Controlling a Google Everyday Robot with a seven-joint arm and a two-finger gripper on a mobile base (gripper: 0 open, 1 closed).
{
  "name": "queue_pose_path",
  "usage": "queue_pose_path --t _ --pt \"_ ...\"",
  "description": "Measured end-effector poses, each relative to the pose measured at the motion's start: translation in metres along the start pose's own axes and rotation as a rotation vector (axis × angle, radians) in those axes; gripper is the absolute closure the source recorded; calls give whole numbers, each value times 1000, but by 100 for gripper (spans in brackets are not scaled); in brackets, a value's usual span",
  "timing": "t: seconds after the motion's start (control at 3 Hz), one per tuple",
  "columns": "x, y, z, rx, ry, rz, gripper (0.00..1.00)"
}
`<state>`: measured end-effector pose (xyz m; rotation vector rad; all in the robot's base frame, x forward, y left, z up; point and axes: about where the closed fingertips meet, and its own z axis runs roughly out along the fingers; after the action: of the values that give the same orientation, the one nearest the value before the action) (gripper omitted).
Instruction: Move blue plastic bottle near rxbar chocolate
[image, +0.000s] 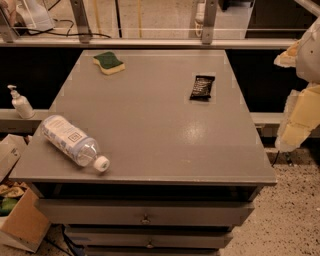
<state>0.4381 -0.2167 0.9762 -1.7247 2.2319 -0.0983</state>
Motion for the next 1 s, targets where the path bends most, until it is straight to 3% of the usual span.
queue_pose_path --t 0.33,0.67,1.0 --pt "0 0 0 0 0 0 0" --pt "-20 -4 -6 22 -29 -96 0" --pt "-71 -5 -13 49 -109 -297 0"
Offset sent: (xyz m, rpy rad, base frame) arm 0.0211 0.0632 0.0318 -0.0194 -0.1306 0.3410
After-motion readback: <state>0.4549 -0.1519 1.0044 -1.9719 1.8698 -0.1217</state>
